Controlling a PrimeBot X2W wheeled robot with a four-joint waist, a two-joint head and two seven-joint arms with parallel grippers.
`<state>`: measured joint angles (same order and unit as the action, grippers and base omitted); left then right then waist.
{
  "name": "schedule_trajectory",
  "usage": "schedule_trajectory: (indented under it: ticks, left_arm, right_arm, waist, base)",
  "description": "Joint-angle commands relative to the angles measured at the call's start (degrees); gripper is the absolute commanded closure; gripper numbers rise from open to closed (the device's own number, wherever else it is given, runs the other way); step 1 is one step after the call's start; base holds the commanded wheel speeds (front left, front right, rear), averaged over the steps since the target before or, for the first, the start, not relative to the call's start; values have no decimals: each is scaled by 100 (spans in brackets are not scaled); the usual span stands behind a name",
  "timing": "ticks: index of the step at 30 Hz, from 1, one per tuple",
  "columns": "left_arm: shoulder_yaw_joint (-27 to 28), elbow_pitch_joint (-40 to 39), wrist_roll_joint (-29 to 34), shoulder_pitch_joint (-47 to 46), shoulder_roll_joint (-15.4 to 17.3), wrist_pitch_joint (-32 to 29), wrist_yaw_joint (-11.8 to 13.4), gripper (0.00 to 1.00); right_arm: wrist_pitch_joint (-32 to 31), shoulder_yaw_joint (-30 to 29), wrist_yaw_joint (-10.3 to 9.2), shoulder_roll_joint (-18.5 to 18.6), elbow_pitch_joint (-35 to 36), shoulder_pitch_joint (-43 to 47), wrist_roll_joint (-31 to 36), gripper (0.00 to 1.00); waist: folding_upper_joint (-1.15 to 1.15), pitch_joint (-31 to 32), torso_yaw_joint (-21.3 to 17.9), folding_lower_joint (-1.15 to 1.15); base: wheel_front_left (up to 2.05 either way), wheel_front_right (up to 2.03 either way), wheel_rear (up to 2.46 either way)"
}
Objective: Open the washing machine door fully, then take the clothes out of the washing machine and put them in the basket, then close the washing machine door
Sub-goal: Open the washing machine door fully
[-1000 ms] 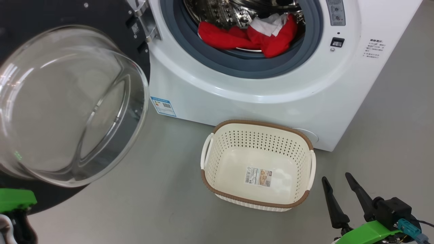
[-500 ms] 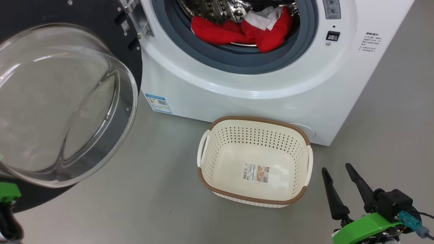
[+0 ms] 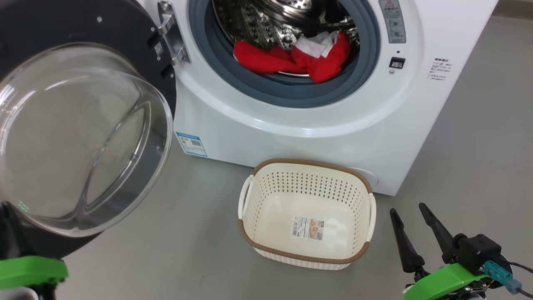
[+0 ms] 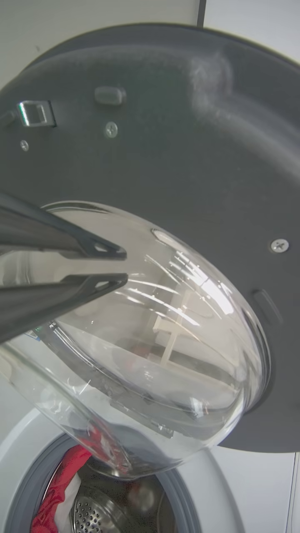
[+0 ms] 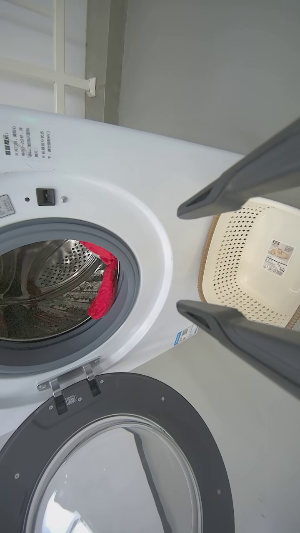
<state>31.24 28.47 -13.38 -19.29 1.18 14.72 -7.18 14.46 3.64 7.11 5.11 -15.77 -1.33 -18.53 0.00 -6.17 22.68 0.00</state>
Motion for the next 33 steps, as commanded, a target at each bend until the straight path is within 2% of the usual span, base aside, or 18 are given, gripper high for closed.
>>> schedule_trajectory:
  ticks: [1,4,5,7,8,13,14,23,33]
  left_arm:
    - [-13,-255,-87,179,197,28,-30,72]
    - [-412,-486,-229,507,184,28,-30,55]
    - [-558,-582,-273,621,182,28,-30,44]
    - [-858,-781,-334,840,180,28,-30,9]
    - [-973,-875,-364,938,180,28,-30,0]
    - [-1348,-1194,-409,1236,182,28,-30,0]
    - [-1538,-1313,-376,1341,210,28,-30,0]
    - [-2090,-1696,-303,1648,237,28,-30,0]
    - [-2382,-1869,-308,1743,259,28,-31,0]
  right_arm:
    - [54,138,37,6,142,-61,1,0]
    - [54,129,37,-18,163,-28,-11,0]
    - [54,129,37,-26,172,-18,-10,0]
    - [54,119,37,-41,193,-2,-13,0]
    - [54,108,37,-48,203,7,-16,0]
    - [54,70,37,-65,240,39,-23,0]
    - [54,47,37,-71,263,54,-25,0]
    - [54,-85,37,-103,368,63,-41,0]
    - [54,-224,37,-112,443,4,-21,0]
  waist:
    - [0,93,-55,0]
    - [0,190,-138,0]
    - [0,223,-177,0]
    - [0,269,-260,0]
    - [0,293,-299,0]
    - [0,344,-467,0]
    - [0,358,-563,0]
    - [0,322,-1127,0]
    - [0,153,-1813,0]
  base:
    - [0,0,0]
    - [0,0,0]
    - [0,0,0]
    - [0,0,0]
    - [0,0,0]
    - [0,0,0]
    - [0,0,0]
    - [0,0,0]
    - [0,0,0]
